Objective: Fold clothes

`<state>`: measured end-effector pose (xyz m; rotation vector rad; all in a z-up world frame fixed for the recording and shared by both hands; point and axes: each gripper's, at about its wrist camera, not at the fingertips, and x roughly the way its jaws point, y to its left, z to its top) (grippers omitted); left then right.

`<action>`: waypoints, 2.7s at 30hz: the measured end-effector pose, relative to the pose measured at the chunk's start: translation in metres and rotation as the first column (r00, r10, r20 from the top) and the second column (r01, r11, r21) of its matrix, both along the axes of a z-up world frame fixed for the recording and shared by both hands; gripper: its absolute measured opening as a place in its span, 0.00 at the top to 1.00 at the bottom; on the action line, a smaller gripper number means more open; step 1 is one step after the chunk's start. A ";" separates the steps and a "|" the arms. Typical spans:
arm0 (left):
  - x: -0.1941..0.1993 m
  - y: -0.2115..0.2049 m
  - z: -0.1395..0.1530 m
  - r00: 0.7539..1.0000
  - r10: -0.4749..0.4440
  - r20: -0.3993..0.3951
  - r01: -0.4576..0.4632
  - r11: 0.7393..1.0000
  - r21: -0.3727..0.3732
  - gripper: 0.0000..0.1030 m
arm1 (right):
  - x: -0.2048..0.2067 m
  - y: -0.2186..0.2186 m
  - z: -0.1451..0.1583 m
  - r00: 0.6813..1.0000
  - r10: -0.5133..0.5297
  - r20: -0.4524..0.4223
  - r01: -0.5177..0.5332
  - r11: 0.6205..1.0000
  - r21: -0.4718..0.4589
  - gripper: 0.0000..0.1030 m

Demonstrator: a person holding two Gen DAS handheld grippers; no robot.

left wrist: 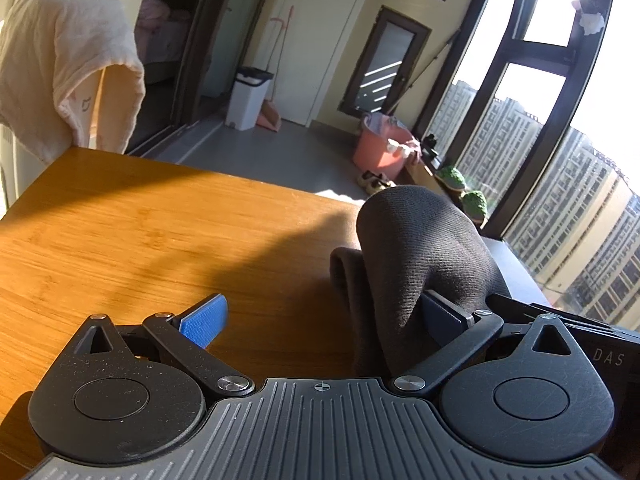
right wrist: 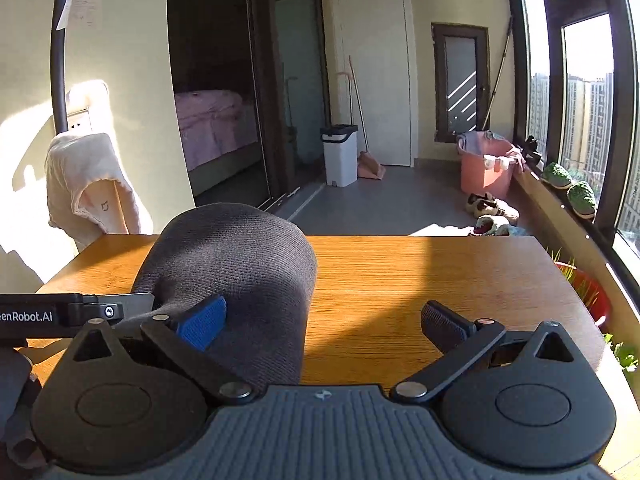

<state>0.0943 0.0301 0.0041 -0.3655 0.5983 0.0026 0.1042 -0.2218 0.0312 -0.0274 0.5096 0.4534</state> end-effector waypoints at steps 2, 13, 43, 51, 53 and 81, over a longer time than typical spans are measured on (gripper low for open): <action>-0.001 0.000 0.000 1.000 0.009 0.003 -0.009 1.000 -0.001 0.00 | -0.004 -0.009 0.000 1.000 -0.016 0.002 0.016 0.998 0.053 0.00; -0.048 -0.024 0.016 0.975 0.114 0.191 -0.140 0.982 0.127 0.00 | -0.045 -0.054 -0.005 0.993 -0.099 -0.066 0.109 0.976 0.187 0.00; -0.123 -0.090 0.000 0.974 0.161 -0.162 -0.101 0.940 0.327 0.00 | -0.119 -0.051 -0.020 0.970 -0.170 -0.174 0.142 0.977 -0.160 0.00; -0.122 -0.089 -0.001 0.974 0.161 -0.162 -0.101 0.940 0.326 0.00 | -0.118 -0.052 -0.020 0.973 -0.155 -0.174 0.128 0.979 -0.156 0.00; -0.122 -0.089 -0.001 0.974 0.161 -0.162 -0.101 0.940 0.326 0.00 | -0.118 -0.052 -0.021 0.973 -0.154 -0.174 0.127 0.980 -0.155 0.00; -0.122 -0.089 -0.001 0.973 0.163 -0.161 -0.103 0.939 0.327 0.00 | -0.117 -0.053 -0.020 0.974 -0.144 -0.173 0.117 0.981 -0.157 0.00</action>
